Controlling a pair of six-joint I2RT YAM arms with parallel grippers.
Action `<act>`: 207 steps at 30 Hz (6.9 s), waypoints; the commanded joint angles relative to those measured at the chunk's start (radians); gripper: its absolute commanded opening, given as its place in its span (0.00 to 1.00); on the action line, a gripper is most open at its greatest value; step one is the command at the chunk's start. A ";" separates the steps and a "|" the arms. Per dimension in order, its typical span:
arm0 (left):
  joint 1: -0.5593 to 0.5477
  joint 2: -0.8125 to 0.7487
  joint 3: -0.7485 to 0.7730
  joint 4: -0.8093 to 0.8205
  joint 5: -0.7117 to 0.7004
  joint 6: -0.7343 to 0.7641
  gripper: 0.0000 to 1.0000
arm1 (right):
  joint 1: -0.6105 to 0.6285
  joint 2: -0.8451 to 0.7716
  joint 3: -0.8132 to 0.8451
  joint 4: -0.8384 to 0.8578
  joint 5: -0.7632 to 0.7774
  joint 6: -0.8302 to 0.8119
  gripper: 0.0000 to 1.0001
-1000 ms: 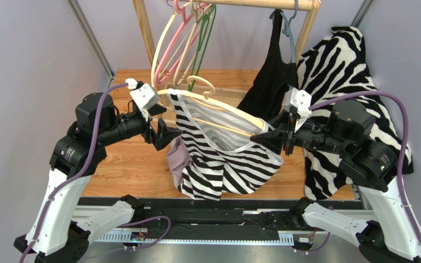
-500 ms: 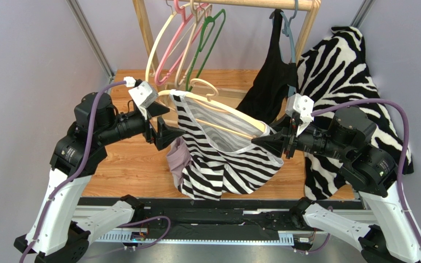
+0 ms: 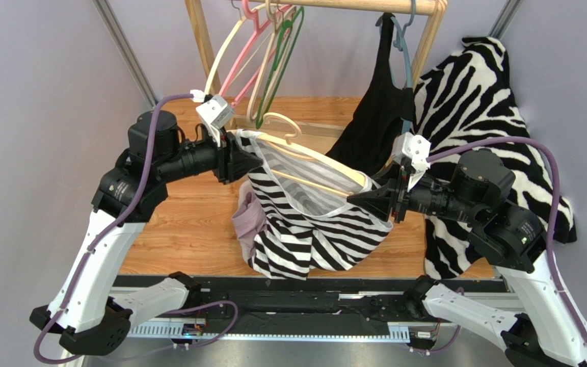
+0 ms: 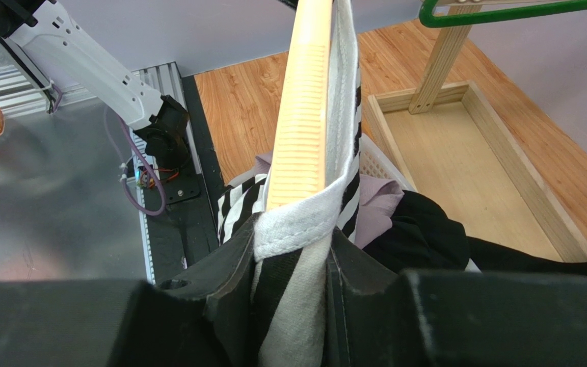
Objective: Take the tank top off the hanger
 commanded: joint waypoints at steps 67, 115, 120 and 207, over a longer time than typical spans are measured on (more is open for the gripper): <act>0.090 -0.158 0.067 -0.173 0.188 0.321 0.97 | 0.007 -0.240 -0.092 0.124 0.034 0.008 0.00; 0.034 -0.013 0.161 -0.378 0.501 0.706 0.05 | 0.007 0.015 0.003 0.106 -0.224 0.054 0.16; 0.026 -0.013 0.158 -0.383 0.494 0.708 0.05 | 0.012 0.051 -0.002 0.096 -0.262 0.057 0.30; 0.014 -0.109 0.050 -0.114 -0.090 0.356 0.00 | 0.203 -0.122 -0.066 -0.069 0.450 -0.099 0.00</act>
